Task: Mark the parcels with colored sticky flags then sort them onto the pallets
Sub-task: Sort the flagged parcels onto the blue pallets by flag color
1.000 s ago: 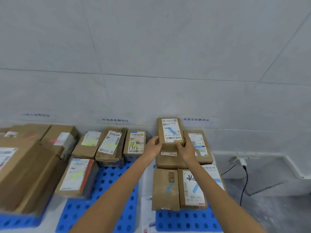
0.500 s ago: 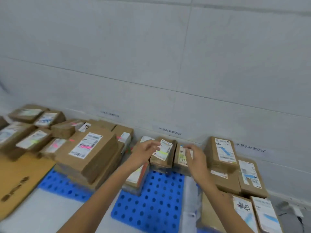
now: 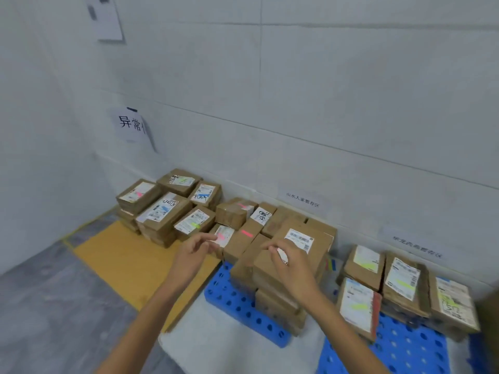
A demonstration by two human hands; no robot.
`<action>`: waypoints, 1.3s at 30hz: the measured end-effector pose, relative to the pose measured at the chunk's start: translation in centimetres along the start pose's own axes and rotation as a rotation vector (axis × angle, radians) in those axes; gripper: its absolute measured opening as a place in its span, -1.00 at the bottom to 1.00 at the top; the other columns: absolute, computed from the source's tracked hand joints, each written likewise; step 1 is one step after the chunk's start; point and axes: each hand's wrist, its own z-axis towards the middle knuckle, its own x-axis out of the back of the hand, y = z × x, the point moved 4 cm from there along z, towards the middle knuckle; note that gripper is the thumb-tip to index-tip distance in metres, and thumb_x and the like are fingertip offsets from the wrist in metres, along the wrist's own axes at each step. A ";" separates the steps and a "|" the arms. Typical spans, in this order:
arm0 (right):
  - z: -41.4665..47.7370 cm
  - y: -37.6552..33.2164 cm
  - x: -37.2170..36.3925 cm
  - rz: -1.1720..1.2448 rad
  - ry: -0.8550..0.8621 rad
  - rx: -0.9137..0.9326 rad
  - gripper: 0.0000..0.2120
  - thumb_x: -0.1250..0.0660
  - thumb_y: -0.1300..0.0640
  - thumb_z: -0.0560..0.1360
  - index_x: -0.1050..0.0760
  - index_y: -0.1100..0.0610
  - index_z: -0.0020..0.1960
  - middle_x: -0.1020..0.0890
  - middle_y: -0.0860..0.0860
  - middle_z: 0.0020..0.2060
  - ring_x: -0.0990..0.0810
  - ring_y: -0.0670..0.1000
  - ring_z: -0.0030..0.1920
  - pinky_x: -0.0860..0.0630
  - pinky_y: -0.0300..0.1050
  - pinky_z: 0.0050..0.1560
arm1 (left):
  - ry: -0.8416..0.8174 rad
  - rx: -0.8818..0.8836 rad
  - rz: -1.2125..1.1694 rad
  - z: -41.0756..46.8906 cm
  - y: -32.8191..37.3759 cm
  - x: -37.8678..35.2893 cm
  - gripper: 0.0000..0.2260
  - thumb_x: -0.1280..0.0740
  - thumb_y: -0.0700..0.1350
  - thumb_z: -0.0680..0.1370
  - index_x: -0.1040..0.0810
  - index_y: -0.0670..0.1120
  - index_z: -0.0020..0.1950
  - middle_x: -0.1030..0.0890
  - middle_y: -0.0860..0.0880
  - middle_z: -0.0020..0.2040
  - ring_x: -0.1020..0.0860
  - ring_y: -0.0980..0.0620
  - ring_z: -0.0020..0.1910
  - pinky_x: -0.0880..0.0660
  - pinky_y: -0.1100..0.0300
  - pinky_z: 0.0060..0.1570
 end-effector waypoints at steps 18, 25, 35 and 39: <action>7.1 -0.2 -12.7 0.122 -0.205 -0.136 -0.80 -0.19 0.19 0.59 -0.60 0.08 -0.03 -0.63 -0.13 -0.11 -0.56 -0.25 -0.05 -0.41 -0.49 -0.06 | 0.094 0.171 0.127 6.7 -9.5 11.1 -0.80 -0.15 -0.20 0.62 -0.56 -0.06 0.09 -0.62 -0.03 0.02 -0.53 0.02 0.05 -0.42 0.14 -0.04; 14.2 3.3 -20.6 0.240 -0.163 -0.375 -0.80 -0.16 0.22 0.59 -0.56 0.08 0.00 -0.61 -0.09 -0.06 -0.57 -0.09 0.04 -0.46 -0.31 0.09 | -0.037 0.176 0.232 17.9 -12.6 13.2 -0.81 -0.17 -0.20 0.61 -0.56 -0.12 0.11 -0.57 -0.07 0.05 -0.51 0.01 -0.05 -0.41 0.18 -0.11; 23.1 9.1 -31.8 0.271 -0.107 -0.810 -0.73 -0.10 0.23 0.60 -0.47 0.11 0.23 -0.53 -0.02 0.00 -0.47 -0.06 -0.07 -0.43 -0.21 -0.09 | -0.418 0.244 0.463 30.6 -18.9 11.2 -0.75 -0.14 -0.24 0.62 -0.50 -0.14 0.25 -0.45 -0.10 0.28 -0.44 0.00 0.20 -0.39 0.33 0.02; 24.1 10.7 -34.2 0.317 -0.107 -0.929 -0.66 -0.08 0.27 0.60 -0.39 0.09 0.33 -0.50 -0.01 0.05 -0.45 -0.10 -0.14 -0.45 -0.28 -0.14 | -0.510 0.161 0.539 32.0 -20.6 9.6 -0.71 -0.15 -0.29 0.59 -0.46 -0.16 0.30 -0.36 -0.15 0.35 -0.40 -0.07 0.27 -0.37 0.28 0.15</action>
